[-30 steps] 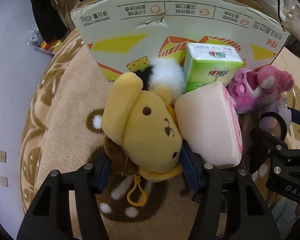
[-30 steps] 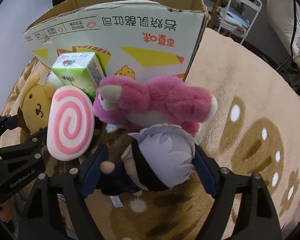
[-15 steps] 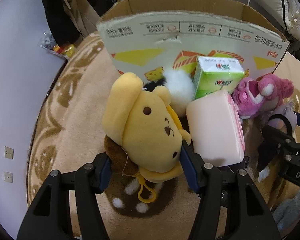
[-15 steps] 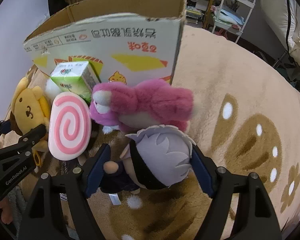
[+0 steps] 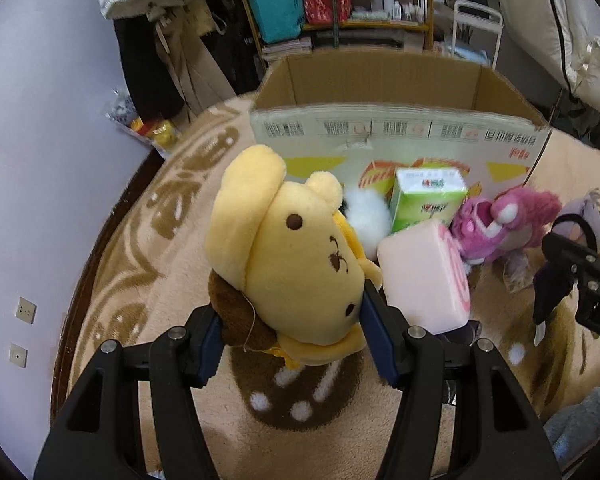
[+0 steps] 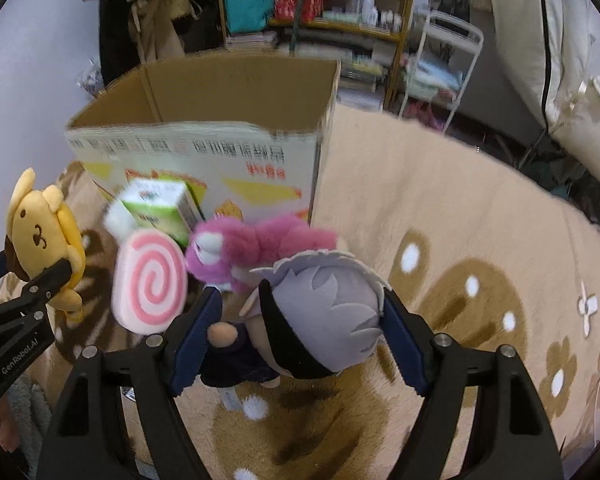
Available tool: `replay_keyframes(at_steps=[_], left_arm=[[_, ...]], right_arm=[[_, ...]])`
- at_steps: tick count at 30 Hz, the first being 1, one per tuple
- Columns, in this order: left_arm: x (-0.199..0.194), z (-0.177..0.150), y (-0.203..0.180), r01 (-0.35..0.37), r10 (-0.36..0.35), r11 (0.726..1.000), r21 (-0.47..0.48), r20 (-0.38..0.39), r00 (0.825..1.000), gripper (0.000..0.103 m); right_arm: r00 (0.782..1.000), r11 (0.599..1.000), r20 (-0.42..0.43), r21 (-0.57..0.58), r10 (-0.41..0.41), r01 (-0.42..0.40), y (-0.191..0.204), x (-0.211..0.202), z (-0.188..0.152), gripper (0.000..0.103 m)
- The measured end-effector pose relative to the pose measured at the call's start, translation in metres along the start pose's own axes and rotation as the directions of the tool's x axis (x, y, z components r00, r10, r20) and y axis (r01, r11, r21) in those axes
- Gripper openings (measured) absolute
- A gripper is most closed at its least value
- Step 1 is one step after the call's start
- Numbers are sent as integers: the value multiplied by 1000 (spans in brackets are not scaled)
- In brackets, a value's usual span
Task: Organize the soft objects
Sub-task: 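Close the left tool on the yellow dog while the right tool grips the white-haired doll, lifting both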
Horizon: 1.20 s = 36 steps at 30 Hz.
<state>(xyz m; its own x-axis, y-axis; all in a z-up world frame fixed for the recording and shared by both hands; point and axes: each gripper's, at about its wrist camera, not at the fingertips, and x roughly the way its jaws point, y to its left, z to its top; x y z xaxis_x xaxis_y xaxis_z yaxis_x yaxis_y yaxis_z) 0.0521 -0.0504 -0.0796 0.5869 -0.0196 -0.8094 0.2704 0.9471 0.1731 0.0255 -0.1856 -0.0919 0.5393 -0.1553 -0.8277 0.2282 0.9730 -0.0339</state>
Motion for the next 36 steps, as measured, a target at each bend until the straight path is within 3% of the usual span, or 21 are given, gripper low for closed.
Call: replay_keyframes(at_steps=[6, 14, 20, 23, 28, 36], left_arm=[[-32, -2, 15, -6, 10, 999, -32, 137, 990, 60], [-74, -4, 21, 0, 14, 999, -45, 325, 946, 60], [-83, 12, 22, -18, 32, 999, -43, 363, 931, 60], [-93, 22, 27, 9, 12, 999, -51, 393, 920, 60], [-117, 44, 32, 11, 10, 999, -42, 473, 881, 61], [-132, 91, 33, 27, -6, 999, -32, 535, 845, 61]], right_arm=[[989, 1000, 145, -22, 13, -10, 7, -39, 3, 82], [945, 999, 324, -15, 34, -31, 11, -79, 12, 82], [908, 999, 416, -1, 48, -53, 4, -104, 24, 82], [890, 998, 453, 4, 51, -58, 0, -115, 35, 82], [867, 998, 496, 12, 54, -69, -7, -126, 57, 82], [837, 996, 546, 38, 48, -82, -21, -130, 93, 82]])
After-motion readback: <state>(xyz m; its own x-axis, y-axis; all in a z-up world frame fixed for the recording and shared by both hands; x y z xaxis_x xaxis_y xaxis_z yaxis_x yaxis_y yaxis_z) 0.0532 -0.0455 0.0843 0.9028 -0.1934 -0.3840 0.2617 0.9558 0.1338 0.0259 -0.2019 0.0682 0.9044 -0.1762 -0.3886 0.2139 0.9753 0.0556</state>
